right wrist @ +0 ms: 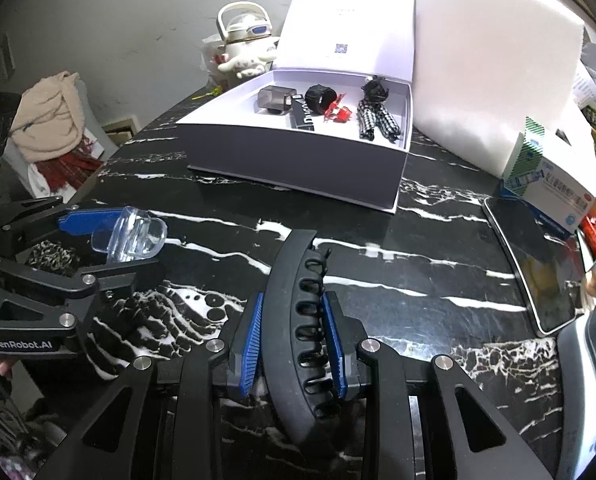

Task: Organize rigid objects
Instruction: 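Lift and carry the clear clip and black claw clip over the lavender box, then lower both clips into the box and open the right gripper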

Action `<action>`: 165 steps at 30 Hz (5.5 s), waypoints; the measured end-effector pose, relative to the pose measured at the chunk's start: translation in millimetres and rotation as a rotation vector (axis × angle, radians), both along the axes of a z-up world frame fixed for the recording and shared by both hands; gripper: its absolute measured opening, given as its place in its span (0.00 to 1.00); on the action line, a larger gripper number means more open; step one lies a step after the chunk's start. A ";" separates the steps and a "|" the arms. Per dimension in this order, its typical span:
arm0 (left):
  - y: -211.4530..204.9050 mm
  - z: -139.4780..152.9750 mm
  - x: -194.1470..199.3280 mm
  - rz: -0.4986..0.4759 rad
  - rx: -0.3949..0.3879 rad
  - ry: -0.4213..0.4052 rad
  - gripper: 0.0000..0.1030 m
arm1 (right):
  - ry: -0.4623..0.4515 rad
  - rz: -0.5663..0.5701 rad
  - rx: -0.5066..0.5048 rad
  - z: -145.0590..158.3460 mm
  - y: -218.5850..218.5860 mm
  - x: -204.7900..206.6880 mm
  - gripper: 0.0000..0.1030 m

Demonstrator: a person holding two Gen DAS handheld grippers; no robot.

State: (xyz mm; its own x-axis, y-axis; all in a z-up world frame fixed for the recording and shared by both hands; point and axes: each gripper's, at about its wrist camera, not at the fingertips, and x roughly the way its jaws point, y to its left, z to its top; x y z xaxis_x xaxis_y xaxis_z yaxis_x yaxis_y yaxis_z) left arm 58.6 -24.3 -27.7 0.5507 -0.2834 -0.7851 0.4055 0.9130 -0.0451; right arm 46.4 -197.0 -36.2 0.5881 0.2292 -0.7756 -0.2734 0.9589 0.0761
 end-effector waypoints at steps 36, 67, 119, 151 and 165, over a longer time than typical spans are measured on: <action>-0.4 55.9 64.0 0.004 -0.068 -0.026 0.64 | -0.054 0.071 0.083 51.8 -9.5 49.3 0.28; -26.1 72.4 170.6 -0.015 -0.049 -0.077 0.64 | -0.102 0.091 0.074 71.7 -25.7 151.6 0.28; -56.8 9.3 294.5 -0.071 0.069 0.019 0.64 | -0.027 0.097 -0.005 27.1 -8.0 257.4 0.28; -42.9 -6.4 253.6 -0.067 0.048 0.084 0.64 | 0.081 0.085 -0.033 3.6 1.6 264.5 0.29; -34.0 8.9 245.6 -0.020 0.064 0.021 0.64 | 0.050 0.048 -0.076 13.4 -8.1 256.8 0.55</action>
State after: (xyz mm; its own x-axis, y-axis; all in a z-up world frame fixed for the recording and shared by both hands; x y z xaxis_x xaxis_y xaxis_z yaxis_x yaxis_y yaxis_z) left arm 304.2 -58.3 -18.8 0.5287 -0.2434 -0.8132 0.4235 0.9059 0.0042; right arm 303.2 -205.1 -22.8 0.5380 0.1954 -0.8200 -0.3163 0.9485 0.0185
